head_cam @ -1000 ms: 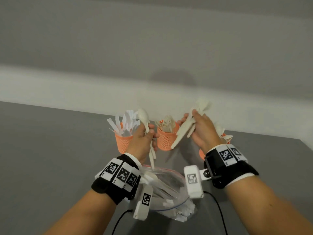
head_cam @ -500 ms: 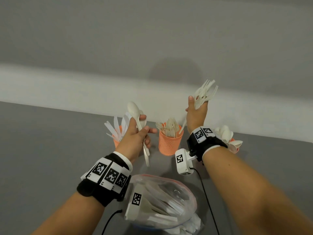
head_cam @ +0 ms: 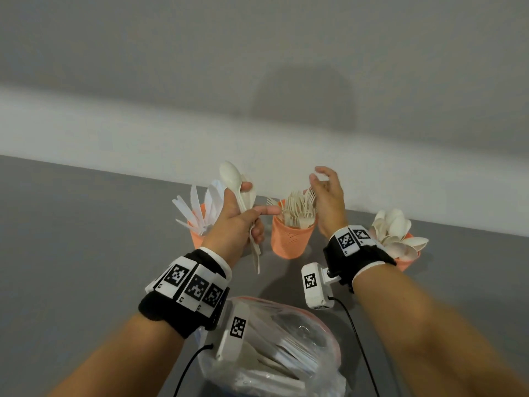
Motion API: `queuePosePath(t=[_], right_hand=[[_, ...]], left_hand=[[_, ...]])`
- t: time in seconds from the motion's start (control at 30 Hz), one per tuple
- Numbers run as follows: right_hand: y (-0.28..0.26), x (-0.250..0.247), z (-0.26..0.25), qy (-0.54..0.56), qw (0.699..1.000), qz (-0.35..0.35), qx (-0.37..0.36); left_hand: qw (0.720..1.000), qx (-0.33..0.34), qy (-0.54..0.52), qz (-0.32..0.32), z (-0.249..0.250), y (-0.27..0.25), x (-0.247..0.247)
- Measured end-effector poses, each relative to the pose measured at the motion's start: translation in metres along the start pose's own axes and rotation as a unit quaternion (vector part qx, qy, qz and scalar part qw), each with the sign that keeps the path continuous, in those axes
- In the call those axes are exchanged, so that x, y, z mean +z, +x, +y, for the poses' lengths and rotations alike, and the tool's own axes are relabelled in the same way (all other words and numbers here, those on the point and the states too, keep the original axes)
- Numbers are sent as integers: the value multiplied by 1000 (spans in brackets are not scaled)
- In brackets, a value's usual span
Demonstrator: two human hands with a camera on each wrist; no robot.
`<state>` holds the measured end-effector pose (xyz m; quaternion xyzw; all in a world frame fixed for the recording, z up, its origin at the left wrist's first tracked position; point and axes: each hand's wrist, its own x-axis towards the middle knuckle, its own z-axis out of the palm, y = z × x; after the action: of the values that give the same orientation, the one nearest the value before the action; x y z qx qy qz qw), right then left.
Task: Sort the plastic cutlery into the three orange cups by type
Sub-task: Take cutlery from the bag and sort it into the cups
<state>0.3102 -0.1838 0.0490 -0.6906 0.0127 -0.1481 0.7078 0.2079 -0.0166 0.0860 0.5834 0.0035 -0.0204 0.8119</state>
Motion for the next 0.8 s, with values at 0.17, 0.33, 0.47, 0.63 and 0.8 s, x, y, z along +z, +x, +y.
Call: queuePosePath(t=[0.17,0.33,0.47,0.63,0.8], right_hand=[[-1,-4,2,-213,971,-95,55],[-18,-6,-34,-244,966,-47,-64],[-54,1,-81,-142,969,-202,-13],[-97,6,-92,-107,977,-181,-27],[-115,-21,-92,3,994,-90,-65]], left_hand=[[1000,-10,-10,-12,1,-2,3],[998,-27,-46,-16,4,-6,6],[998,-32,-30,-44,7,-15,20],[966,13,225,-125,0,-30,50],[943,86,288,-140,-14,-54,64]])
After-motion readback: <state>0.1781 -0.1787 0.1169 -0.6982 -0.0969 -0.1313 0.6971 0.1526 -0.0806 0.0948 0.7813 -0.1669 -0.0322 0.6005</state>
